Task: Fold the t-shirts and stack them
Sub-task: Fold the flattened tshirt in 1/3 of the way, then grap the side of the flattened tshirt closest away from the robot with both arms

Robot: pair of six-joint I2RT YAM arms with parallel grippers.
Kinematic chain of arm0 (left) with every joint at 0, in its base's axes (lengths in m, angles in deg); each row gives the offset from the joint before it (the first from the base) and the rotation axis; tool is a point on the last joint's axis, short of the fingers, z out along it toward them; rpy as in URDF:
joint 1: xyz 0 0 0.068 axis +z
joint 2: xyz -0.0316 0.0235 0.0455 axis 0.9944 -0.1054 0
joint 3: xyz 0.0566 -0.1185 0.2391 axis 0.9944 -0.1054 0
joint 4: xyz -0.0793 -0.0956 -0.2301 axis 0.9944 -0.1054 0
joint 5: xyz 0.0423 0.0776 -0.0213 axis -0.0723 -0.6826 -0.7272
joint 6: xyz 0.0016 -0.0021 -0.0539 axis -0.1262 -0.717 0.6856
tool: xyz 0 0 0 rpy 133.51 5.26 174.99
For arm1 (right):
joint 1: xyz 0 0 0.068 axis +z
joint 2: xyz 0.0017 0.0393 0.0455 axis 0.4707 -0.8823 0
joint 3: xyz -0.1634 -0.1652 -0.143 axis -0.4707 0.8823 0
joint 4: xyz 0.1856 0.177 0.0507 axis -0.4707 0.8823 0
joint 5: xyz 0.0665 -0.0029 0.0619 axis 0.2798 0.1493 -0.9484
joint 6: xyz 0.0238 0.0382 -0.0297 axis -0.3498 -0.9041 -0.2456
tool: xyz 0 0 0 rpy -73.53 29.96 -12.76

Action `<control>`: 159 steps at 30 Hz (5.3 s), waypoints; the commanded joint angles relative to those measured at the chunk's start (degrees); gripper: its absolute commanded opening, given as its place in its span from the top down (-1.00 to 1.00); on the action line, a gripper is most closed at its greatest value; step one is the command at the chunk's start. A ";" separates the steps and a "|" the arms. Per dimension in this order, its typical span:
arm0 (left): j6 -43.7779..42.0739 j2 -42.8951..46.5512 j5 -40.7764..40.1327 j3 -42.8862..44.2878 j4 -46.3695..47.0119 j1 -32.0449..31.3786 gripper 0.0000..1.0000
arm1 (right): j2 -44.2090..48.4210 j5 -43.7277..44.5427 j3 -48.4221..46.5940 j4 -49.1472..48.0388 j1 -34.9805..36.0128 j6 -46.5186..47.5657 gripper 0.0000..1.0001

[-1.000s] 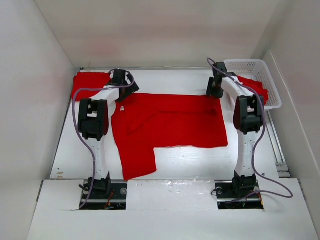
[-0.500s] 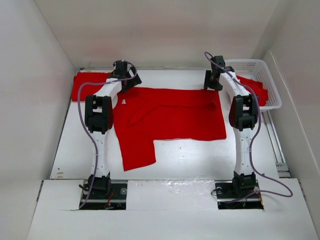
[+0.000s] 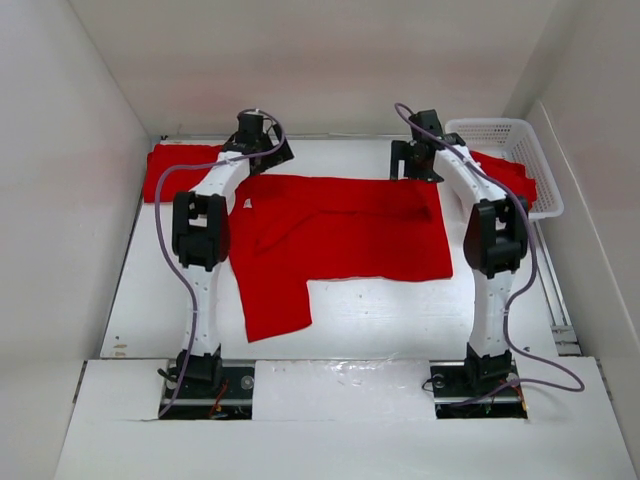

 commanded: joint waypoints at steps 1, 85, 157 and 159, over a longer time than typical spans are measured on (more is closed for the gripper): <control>-1.21 9.81 1.31 -4.39 1.22 -1.47 -0.99 | 4.32 -5.61 5.50 -2.72 -0.56 -2.18 -1.00; 38.43 81.47 -10.29 -83.53 -22.58 -28.28 -0.64 | 69.02 11.07 68.80 -7.91 6.47 -29.78 -1.00; 43.87 65.56 -22.59 -73.59 -25.31 -34.08 1.00 | 52.23 3.16 77.23 -17.06 -1.00 -38.30 -0.38; 43.88 66.08 -22.59 -73.59 -25.31 -34.08 1.00 | 51.62 4.39 76.71 -17.06 -1.00 -38.30 -0.29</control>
